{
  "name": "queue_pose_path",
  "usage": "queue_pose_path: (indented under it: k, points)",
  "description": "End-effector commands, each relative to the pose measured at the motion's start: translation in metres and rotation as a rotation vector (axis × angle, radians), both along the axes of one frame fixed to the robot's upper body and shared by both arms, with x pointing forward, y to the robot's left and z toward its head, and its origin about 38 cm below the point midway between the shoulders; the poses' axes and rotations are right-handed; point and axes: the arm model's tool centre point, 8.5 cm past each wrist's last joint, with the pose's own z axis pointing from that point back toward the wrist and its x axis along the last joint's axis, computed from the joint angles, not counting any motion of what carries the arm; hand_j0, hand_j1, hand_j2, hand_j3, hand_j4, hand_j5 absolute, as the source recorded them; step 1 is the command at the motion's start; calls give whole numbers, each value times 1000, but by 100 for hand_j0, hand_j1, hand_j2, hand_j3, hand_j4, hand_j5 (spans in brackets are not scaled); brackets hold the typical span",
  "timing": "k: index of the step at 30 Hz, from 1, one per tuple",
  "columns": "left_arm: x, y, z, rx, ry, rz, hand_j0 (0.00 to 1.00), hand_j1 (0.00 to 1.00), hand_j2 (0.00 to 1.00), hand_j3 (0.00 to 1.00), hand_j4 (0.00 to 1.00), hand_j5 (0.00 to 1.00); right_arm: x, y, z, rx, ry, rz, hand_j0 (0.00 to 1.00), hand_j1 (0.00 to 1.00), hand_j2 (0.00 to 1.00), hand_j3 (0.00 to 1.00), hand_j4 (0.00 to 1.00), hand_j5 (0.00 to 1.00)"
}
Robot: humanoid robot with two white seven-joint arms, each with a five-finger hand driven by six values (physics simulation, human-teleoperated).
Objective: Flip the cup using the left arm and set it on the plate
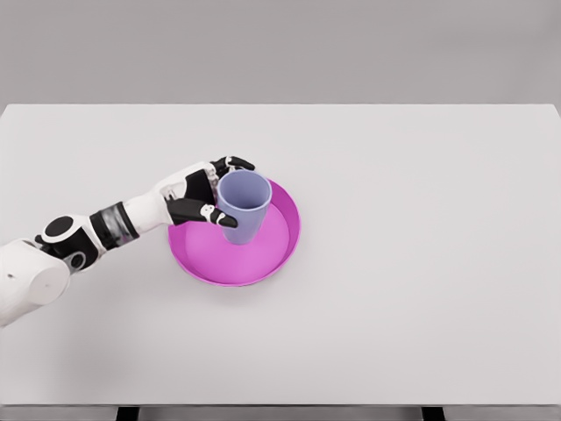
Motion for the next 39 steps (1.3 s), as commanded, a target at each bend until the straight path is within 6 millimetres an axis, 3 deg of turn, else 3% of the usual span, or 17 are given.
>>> queue_pose_path:
  k: [1, 3, 12, 16, 18, 23, 26, 28, 30, 32, 35, 39]
  points:
    - [0, -1, 1, 11, -12, -7, 65, 65, 65, 65, 65, 65, 0, 0, 0, 0, 0, 0, 100, 100, 100, 100, 100, 100]
    - [0, -2, 2, 8, -15, -8, 76, 76, 76, 76, 76, 76, 0, 0, 0, 0, 0, 0, 100, 100, 100, 100, 100, 100]
    - [1, 2, 2, 13, -18, -1, 98, 98, 98, 98, 98, 98, 0, 0, 0, 0, 0, 0, 100, 100, 100, 100, 100, 100]
    - [0, 6, 2, 16, -19, 5, 100, 100, 100, 100, 100, 100, 0, 0, 0, 0, 0, 0, 100, 100, 100, 100, 100, 100]
    - [0, 19, 2, 34, -19, 24, 100, 100, 100, 100, 100, 100, 0, 0, 0, 0, 0, 0, 100, 100, 100, 100, 100, 100]
    - [0, 30, 5, 44, -31, 41, 100, 100, 100, 100, 100, 100, 0, 0, 0, 0, 0, 0, 100, 100, 100, 100, 100, 100]
    - [11, 56, 41, 21, -137, 100, 100, 100, 100, 100, 100, 100, 0, 0, 0, 0, 0, 0, 100, 100, 100, 100, 100, 100]
    - [5, 81, 76, 19, -254, 120, 100, 100, 100, 100, 100, 100, 0, 0, 0, 0, 0, 0, 100, 100, 100, 100, 100, 100]
    - [-5, 110, 89, 112, -305, 125, 100, 100, 100, 100, 100, 100, 0, 0, 0, 0, 0, 0, 100, 100, 100, 100, 100, 100]
    - [-3, 120, 105, 172, -390, 131, 100, 100, 100, 100, 100, 100, 0, 0, 0, 0, 0, 0, 100, 100, 100, 100, 100, 100]
    - [-7, 130, 114, 225, -503, 122, 100, 100, 100, 100, 100, 100, 0, 0, 0, 0, 0, 0, 100, 100, 100, 100, 100, 100]
    - [-6, 134, 112, 234, -497, 132, 100, 100, 100, 100, 100, 100, 0, 0, 0, 0, 0, 0, 100, 100, 100, 100, 100, 100]
